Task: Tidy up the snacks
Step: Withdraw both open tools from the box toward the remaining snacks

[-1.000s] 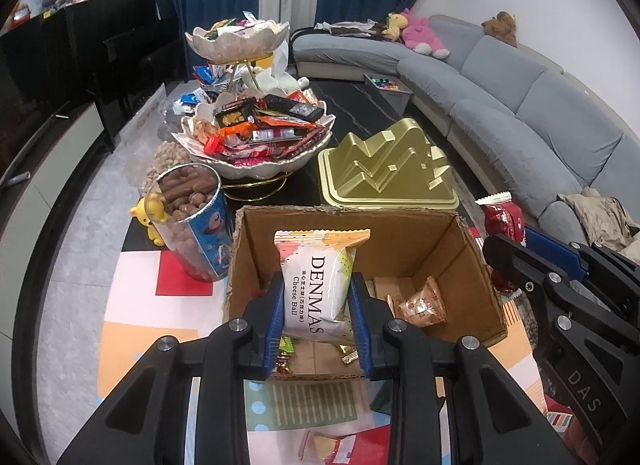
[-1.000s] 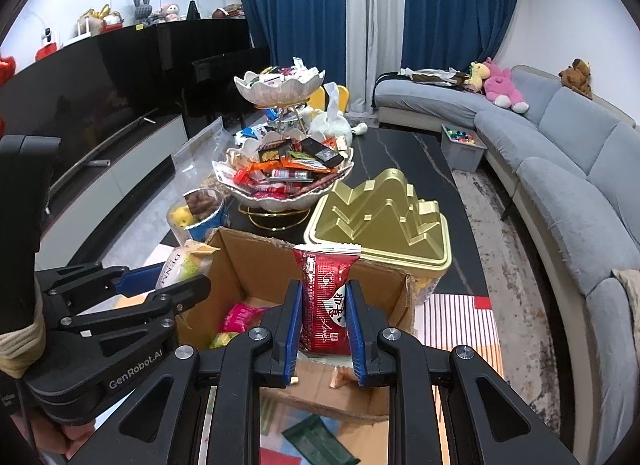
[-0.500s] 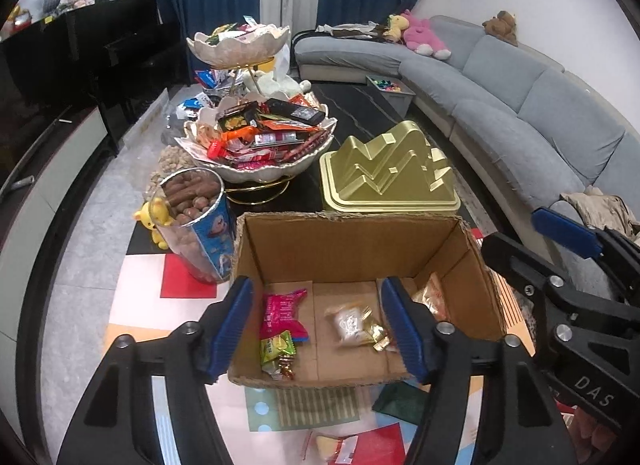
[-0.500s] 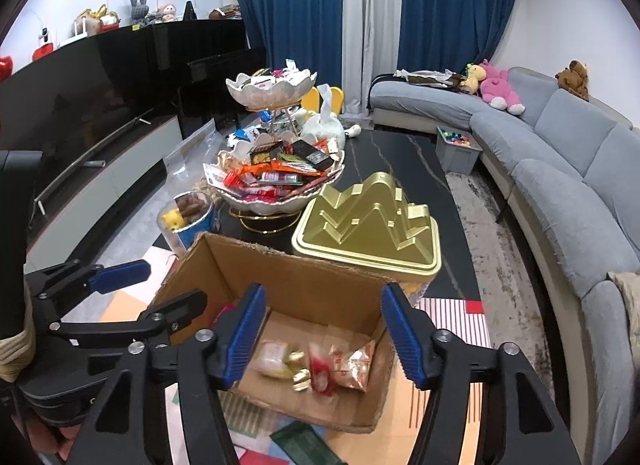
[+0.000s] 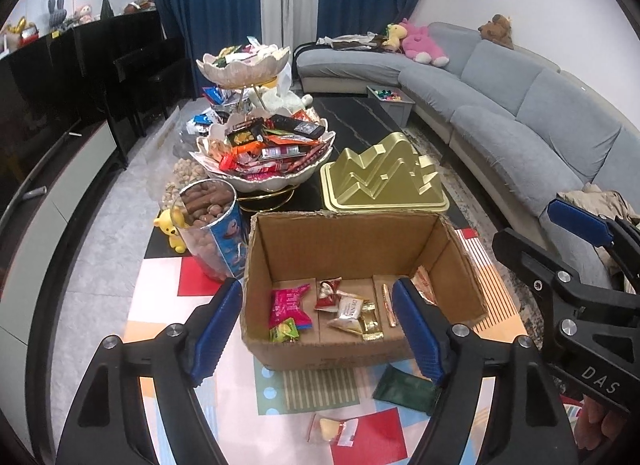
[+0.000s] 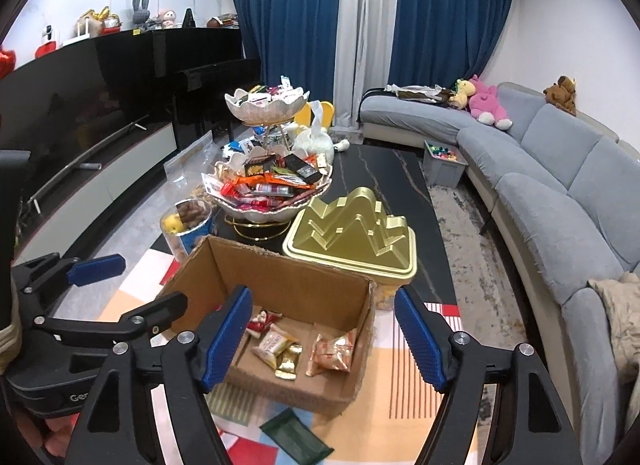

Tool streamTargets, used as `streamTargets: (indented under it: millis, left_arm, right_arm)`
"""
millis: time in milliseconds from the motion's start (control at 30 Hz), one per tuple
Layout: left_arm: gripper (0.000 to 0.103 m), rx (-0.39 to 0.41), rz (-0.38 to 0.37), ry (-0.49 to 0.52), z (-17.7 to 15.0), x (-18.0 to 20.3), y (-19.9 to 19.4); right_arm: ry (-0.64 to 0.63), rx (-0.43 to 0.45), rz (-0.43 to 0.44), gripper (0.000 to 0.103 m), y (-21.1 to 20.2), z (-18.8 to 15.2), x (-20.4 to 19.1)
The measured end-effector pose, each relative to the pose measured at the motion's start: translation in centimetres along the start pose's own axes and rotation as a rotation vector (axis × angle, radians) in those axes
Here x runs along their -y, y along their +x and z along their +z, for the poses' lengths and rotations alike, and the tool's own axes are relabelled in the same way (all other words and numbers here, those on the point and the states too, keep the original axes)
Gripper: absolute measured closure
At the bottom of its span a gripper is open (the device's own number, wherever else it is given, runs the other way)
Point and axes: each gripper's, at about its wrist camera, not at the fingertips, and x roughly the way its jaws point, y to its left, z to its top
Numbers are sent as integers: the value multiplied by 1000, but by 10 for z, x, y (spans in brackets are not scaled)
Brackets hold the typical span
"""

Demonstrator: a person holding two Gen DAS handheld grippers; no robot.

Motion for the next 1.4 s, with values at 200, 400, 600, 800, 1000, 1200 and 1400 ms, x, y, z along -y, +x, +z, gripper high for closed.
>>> streamTargets:
  millis: [200,400,600,800,1000,1200,1400]
  left_arm:
    - [25,10,3,7,-7,4,-17]
    - [24,17,15,9,-16,4,-33]
    - [23,19,23,14,-28,5,-46]
    - [23,15,27,17,-42,8,-52]
    - [23,1,32,30,-58,12,-54]
    - [23,-33,36,37,-76,15,-49]
    - [23,-71,51,30,-90,18,-39]
  right_arm:
    - [-4,7,-6,29,-17,-4,0]
    - [-1,16,-12,26,-32,-10,-1]
    - [-12,21,-20,26,-43,-18,-3]
    - [-27,19,-20,25,-51,-28,-5]
    - [-51,8,-2,25,-53,-41,-6]
    - [-83,-2,10,26,-53,-54,-9]
    - [-106,-27,19,26,-46,-66,-8]
